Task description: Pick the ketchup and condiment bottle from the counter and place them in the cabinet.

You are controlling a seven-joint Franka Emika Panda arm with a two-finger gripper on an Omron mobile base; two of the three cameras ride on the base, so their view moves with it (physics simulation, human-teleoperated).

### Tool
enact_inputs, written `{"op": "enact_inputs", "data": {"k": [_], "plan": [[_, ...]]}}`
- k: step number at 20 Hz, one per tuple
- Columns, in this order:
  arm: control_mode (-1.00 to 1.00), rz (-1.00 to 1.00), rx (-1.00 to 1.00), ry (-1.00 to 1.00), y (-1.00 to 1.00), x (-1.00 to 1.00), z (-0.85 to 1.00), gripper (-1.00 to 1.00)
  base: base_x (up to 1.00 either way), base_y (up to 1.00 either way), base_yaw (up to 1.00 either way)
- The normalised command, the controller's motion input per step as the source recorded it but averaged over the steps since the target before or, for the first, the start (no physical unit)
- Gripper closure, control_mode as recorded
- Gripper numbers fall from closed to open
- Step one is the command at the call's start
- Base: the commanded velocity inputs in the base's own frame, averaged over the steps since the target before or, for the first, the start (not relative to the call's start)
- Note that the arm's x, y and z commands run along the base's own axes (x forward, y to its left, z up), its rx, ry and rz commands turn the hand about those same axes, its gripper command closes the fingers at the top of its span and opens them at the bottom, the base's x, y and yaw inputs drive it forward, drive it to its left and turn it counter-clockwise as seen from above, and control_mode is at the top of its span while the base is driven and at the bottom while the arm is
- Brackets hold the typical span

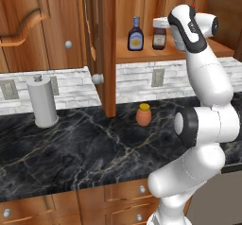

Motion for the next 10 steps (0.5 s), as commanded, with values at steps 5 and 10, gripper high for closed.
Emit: {"op": "enact_inputs", "data": {"k": [5, 10], "plan": [[-1.0, 0.0, 0.0, 0.0, 0.0, 0.0, 0.0, -1.0, 0.0, 0.0, 0.0], [-1.0, 0.0, 0.0, 0.0, 0.0, 0.0, 0.0, -1.0, 0.0, 0.0, 0.0]]}}
